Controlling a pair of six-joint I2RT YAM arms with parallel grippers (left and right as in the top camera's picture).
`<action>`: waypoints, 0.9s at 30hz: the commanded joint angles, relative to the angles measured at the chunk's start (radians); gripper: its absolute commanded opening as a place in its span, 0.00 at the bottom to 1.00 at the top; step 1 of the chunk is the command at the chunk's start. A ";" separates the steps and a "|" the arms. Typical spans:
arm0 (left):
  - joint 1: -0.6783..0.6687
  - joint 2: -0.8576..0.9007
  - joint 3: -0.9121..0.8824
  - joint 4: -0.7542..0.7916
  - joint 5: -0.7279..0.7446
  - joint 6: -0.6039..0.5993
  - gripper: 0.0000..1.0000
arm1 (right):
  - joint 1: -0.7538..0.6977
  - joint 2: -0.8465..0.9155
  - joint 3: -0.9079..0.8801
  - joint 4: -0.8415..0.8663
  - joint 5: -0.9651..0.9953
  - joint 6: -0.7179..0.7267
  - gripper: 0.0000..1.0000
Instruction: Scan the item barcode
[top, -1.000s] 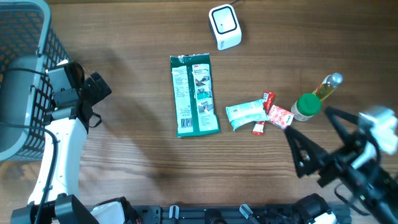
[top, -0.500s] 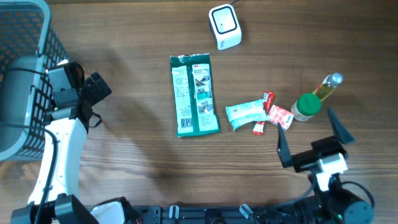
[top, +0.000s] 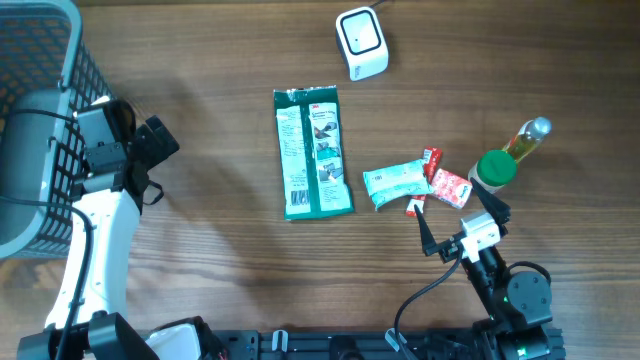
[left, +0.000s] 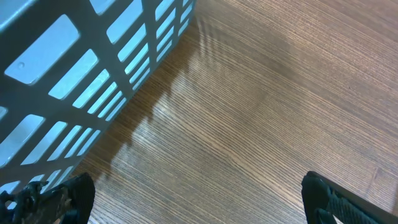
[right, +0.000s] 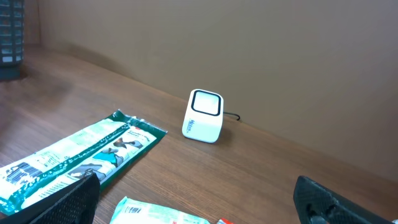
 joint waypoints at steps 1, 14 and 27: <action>0.002 -0.008 0.009 0.002 0.005 0.013 1.00 | -0.004 -0.008 -0.001 0.005 -0.016 0.005 1.00; 0.002 -0.008 0.009 0.002 0.005 0.013 1.00 | -0.004 -0.008 -0.001 0.005 -0.016 0.004 1.00; -0.003 -0.723 0.008 -0.123 0.005 0.013 1.00 | -0.004 -0.008 -0.001 0.005 -0.016 0.005 1.00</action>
